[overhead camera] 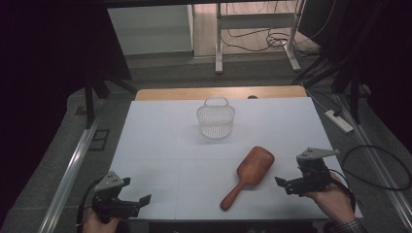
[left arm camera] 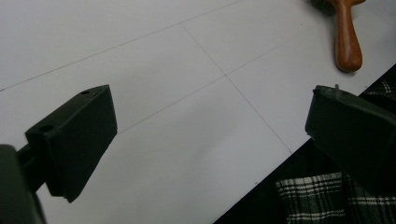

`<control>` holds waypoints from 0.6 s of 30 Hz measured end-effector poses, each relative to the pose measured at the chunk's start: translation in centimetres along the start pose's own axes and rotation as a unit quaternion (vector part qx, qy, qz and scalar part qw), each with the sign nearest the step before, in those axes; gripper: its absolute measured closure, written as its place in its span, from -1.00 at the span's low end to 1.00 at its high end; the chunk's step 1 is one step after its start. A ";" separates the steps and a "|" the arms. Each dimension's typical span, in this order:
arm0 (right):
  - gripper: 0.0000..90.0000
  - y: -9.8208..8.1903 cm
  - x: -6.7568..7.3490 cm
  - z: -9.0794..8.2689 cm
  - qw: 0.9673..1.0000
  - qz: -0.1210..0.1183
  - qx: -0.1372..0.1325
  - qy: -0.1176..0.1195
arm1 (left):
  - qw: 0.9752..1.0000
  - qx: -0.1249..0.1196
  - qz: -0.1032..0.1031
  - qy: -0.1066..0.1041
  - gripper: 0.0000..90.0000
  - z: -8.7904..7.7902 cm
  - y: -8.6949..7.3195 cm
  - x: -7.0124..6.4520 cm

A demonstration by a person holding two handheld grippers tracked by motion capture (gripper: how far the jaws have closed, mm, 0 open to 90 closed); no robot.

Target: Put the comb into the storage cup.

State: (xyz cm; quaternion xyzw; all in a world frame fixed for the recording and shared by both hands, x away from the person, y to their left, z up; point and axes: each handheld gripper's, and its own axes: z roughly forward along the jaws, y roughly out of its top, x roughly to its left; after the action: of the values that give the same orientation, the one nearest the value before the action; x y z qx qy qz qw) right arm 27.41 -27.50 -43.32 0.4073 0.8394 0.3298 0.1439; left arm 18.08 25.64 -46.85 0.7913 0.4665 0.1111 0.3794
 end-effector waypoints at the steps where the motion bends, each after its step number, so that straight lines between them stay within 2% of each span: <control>1: -1.00 0.2 0.1 0.1 1.000 0.001 0.001 0.001 | 1.000 0.000 0.000 0.000 -0.93 0.0 0.0 0.0; 18: -1.00 2.2 1.6 2.4 0.999 -0.031 0.018 0.021 | 1.000 0.003 0.001 0.002 -0.93 0.1 0.0 0.0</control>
State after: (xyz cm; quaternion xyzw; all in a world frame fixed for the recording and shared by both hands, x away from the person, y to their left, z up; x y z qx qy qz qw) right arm 28.94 -24.21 -43.62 0.3767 0.8603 0.3184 0.1285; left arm 18.10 25.58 -46.87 0.7926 0.4666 0.1115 0.3764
